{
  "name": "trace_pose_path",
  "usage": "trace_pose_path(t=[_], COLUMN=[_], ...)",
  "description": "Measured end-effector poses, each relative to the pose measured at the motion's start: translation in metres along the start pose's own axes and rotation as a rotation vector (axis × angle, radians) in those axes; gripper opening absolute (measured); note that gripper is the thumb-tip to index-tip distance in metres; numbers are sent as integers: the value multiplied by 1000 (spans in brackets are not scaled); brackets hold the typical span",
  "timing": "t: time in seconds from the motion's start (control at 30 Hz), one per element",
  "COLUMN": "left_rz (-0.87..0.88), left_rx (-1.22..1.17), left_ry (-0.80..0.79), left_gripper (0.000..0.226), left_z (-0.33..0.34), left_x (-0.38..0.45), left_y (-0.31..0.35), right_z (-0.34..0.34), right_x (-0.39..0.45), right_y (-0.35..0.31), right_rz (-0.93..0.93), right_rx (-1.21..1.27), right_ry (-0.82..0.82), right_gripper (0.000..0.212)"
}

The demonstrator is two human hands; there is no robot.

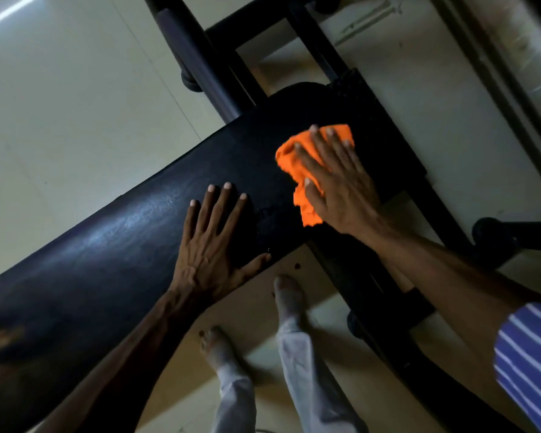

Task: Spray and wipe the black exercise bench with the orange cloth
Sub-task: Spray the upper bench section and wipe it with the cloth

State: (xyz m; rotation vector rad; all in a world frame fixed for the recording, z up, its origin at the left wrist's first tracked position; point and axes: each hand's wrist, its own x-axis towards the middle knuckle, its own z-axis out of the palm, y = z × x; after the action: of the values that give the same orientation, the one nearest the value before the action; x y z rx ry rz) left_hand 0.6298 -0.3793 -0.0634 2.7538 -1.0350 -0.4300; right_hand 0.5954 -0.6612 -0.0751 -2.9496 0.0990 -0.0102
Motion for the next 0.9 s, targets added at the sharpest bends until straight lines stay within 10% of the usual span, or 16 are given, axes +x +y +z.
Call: trace_pose_path(t=[0.13,0.4,0.6,0.8,0.9], left_rz=[-75,-117,-82,-80,-78], left_rx=[-9,-1,49,38,36], left_ry=[11,12,12,1,7], left_gripper=[105,104,107,101,98], left_z=[-1,-1,11,12,14], left_x=[-6,-39,-71,-82,-88], left_y=[-6,-21,-28,-29,-34], right_z=[8,8,12,22,16], right_x=[16,-36,-15,-73,-50], right_y=[-47,-36,-97,-107,-84], right_rz=[309,-186,329,-196,-123], right_rx=[59,-33,85,-43,-28], right_ry=[112,-68,96,-52,-9], right_gripper=[60,62,61,65,61])
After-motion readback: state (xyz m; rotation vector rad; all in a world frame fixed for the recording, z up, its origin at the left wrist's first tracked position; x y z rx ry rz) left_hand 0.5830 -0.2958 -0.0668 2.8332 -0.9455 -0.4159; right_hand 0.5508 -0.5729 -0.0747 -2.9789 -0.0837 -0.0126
